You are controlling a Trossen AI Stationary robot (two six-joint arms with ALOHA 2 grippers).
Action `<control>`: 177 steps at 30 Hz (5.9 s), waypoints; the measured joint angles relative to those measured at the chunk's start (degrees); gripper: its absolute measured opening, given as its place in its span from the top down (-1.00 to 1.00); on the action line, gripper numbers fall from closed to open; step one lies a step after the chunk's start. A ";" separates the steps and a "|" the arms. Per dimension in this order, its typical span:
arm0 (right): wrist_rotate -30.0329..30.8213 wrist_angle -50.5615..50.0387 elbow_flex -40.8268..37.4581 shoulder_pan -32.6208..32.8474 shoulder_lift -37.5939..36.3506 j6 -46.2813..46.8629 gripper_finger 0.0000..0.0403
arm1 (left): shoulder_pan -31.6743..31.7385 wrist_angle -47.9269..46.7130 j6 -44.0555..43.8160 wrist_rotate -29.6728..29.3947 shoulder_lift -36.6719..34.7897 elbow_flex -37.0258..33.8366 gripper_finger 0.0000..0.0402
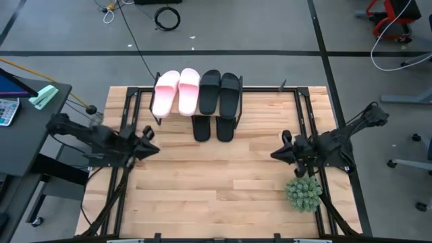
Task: Pick and place slides into the shelf
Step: Return to Home Position
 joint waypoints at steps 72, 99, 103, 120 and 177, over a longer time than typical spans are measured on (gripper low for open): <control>-4.75 -7.31 -8.45 -0.07 -20.14 -6.08 0.88 | 0.60 -6.93 2.94 0.11 -15.21 -12.15 0.83; -4.77 -7.67 -8.45 -0.07 -20.12 -1.92 0.88 | 0.63 -14.21 -2.40 0.10 -15.23 -12.89 0.81; -4.77 -7.67 -8.43 -0.07 -20.12 -1.92 0.88 | 0.63 -14.21 -2.39 0.10 -15.23 -12.89 0.85; -4.77 -7.69 -8.36 -0.07 -20.12 -1.94 0.88 | 0.60 -14.21 -2.40 0.10 -15.23 -12.92 0.82; -4.75 -7.69 -8.36 -0.06 -20.10 -1.94 0.88 | 0.60 -14.21 -2.38 0.10 -15.23 -12.94 0.89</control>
